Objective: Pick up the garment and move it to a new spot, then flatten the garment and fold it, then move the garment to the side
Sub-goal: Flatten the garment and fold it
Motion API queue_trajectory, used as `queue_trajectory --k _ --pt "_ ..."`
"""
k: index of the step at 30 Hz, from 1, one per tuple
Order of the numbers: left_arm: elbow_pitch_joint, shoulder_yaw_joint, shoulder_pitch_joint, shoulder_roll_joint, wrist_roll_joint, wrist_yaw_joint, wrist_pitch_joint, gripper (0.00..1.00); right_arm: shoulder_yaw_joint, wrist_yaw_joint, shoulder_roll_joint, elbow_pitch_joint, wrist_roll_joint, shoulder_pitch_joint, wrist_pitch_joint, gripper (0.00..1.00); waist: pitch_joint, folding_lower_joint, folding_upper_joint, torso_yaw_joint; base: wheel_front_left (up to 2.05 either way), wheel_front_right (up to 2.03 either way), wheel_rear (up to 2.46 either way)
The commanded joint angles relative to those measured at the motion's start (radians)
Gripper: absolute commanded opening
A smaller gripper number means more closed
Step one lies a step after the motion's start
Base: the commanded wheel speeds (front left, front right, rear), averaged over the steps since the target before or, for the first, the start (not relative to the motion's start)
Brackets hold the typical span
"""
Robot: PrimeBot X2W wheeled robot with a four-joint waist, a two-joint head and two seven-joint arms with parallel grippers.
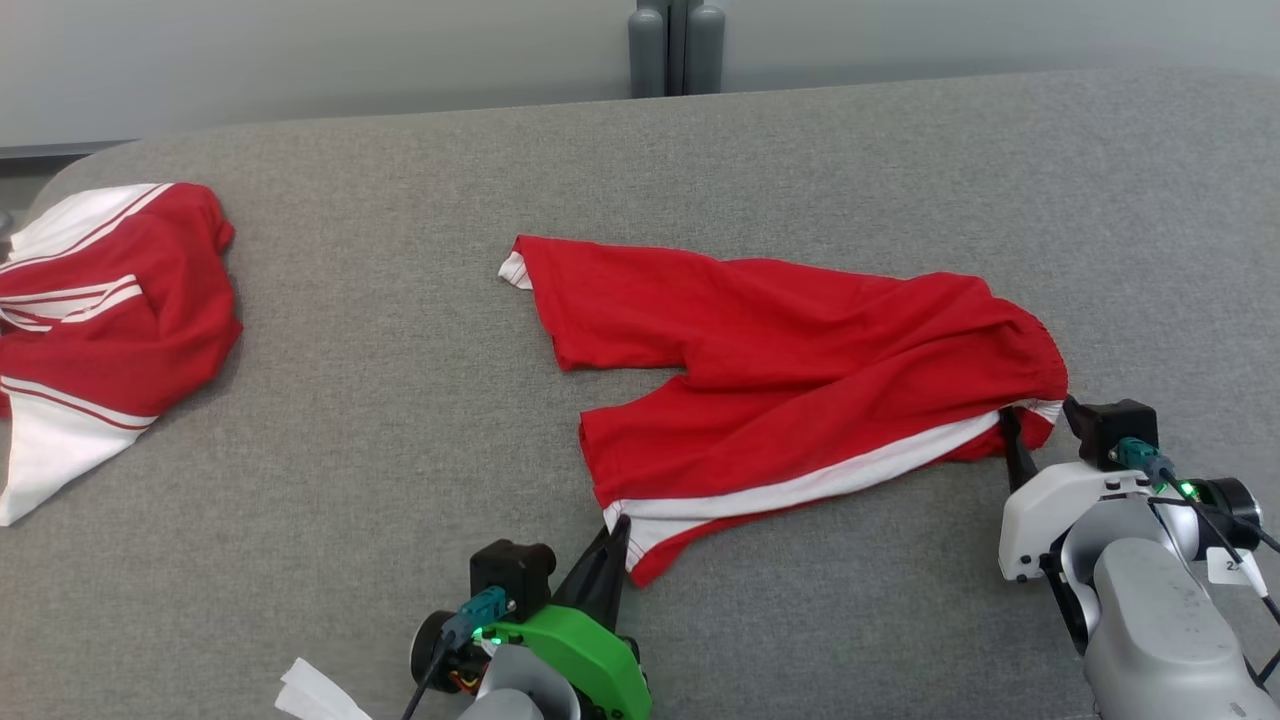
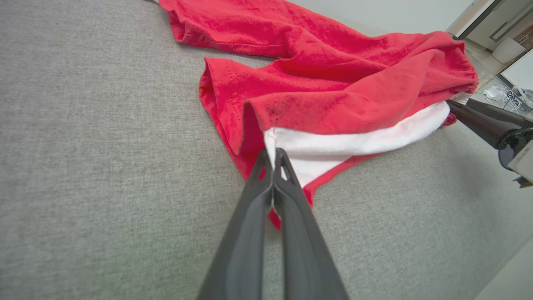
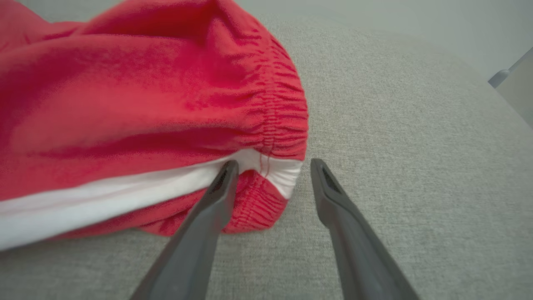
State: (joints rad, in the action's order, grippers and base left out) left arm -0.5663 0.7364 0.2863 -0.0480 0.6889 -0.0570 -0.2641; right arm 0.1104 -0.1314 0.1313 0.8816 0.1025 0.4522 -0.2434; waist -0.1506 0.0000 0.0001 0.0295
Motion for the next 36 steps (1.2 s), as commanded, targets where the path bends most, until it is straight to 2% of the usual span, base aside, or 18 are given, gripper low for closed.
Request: queue_trajectory --k 1,2,4,10,14,18,21,25,30,34,36 --pt "0.005 -0.011 -0.01 -0.004 -0.006 0.004 0.0 0.0 -0.012 0.001 0.007 0.021 -0.015 0.018 -0.003 0.35 -0.003 0.0 -0.0001 0.003 0.0 0.0 0.0" --pt "0.007 -0.015 -0.011 -0.004 -0.01 0.004 0.0 0.0 -0.018 0.001 0.01 0.032 -0.024 0.027 -0.006 0.27 -0.003 0.0 -0.0001 0.004 0.0 0.0 0.0" --pt "0.013 -0.024 -0.015 -0.004 -0.016 0.005 0.0 0.0 -0.029 0.001 0.014 0.052 -0.04 0.037 -0.009 0.0 -0.001 0.0 -0.0001 0.003 0.0 0.0 0.0" --pt "0.055 -0.083 -0.027 -0.004 -0.044 -0.001 0.0 0.0 -0.072 0.001 0.009 0.024 -0.117 0.024 -0.021 0.0 0.023 0.0 -0.0001 -0.009 0.0 0.0 0.0" --pt "0.115 -0.156 -0.03 -0.011 -0.079 -0.005 0.0 0.0 -0.118 0.001 0.01 -0.07 -0.183 -0.007 -0.022 0.0 0.056 0.0 -0.0001 -0.022 0.0 0.0 0.0" --pt "0.214 -0.237 -0.032 -0.029 -0.116 0.003 0.0 0.0 -0.189 0.001 0.004 -0.214 -0.327 -0.058 -0.013 0.0 0.1 0.0 -0.0001 -0.032 0.0 0.0 0.0" --pt "0.307 -0.291 -0.029 -0.048 -0.131 0.01 -0.001 0.0 -0.249 0.001 0.04 -0.366 -0.434 -0.111 0.03 0.0 0.138 0.0 -0.0001 -0.036 0.0 0.0 0.0" --pt "0.43 -0.323 -0.007 -0.093 -0.152 0.01 0.004 0.0 -0.27 0.001 0.089 -0.61 -0.518 -0.181 0.092 0.0 0.175 0.0 -0.0001 -0.041 0.0 0.0 0.0" --pt "0.608 -0.345 0.062 -0.162 -0.177 0.0 0.073 0.0 -0.228 0.001 0.121 -0.914 -0.544 -0.249 0.18 0.0 0.198 0.0 -0.0001 -0.044 0.0 0.0 0.0" --pt "0.751 -0.361 0.153 -0.207 -0.189 -0.004 0.156 0.0 -0.186 0.001 0.111 -1.141 -0.534 -0.274 0.26 0.0 0.207 0.0 -0.0001 -0.046 0.0 0.0 0.0" --pt "0.792 -0.367 0.195 -0.213 -0.175 -0.004 0.199 0.0 -0.173 0.001 0.108 -1.217 -0.525 -0.277 0.296 0.0 0.206 0.0 -0.0001 -0.046 0.0 0.0 0.0"
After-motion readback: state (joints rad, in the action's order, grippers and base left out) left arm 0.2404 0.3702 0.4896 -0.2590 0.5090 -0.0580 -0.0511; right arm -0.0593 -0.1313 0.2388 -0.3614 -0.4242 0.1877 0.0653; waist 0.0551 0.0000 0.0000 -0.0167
